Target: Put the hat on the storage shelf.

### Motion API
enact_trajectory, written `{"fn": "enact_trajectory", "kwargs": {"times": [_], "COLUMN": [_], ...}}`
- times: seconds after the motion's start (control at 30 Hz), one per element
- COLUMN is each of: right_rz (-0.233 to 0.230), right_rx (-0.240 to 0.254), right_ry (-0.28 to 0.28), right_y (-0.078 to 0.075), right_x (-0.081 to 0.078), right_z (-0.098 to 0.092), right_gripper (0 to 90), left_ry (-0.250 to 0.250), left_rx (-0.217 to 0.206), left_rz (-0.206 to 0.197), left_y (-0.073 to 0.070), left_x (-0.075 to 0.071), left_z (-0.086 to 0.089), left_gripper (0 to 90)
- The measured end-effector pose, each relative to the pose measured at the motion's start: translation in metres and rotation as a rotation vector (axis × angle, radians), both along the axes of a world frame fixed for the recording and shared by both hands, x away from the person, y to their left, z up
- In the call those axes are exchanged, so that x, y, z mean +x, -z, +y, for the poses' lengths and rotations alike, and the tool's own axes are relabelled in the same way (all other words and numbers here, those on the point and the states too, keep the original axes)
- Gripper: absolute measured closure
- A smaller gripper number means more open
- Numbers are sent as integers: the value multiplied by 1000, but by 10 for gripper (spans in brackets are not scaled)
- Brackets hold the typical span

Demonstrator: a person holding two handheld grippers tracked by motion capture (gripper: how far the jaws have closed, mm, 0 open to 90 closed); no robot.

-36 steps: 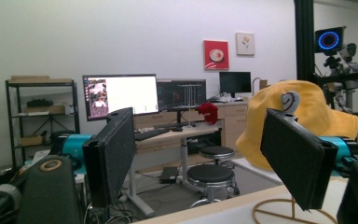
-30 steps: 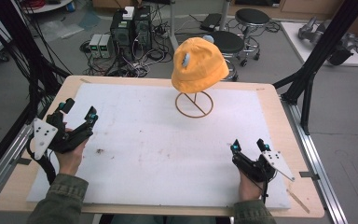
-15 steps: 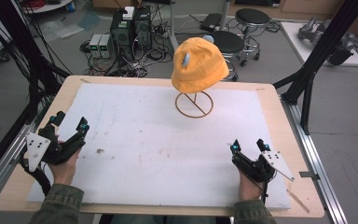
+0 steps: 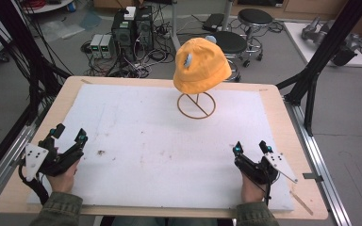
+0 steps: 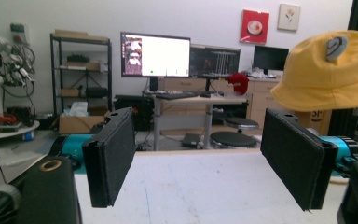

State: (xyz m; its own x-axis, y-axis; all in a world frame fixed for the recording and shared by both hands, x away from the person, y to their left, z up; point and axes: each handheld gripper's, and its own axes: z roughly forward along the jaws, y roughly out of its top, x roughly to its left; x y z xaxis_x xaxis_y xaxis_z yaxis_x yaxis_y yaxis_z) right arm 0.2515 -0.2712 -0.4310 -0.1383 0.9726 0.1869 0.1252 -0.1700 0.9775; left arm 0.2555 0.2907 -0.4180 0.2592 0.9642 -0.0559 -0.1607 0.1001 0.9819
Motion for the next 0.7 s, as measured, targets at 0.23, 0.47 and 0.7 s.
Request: {"fn": "enact_trajectory", "kwargs": {"times": [0.23,0.47,0.7], "right_rz": [3,16,27], "right_rx": [6,18,24], "right_ry": [-1,-12,-21], "right_y": [0,1,2], "right_x": [-2,0,1], "right_z": [0,-2,-2], "right_gripper": [99,99,99], "left_ry": [25,31,35], "left_rx": [5,-1,-18], "left_rz": [10,29,45], "left_y": [1,4,7], "left_x": [-2,-1,0], "left_z": [-2,-2,-1], "left_gripper": [264,264,264]}}
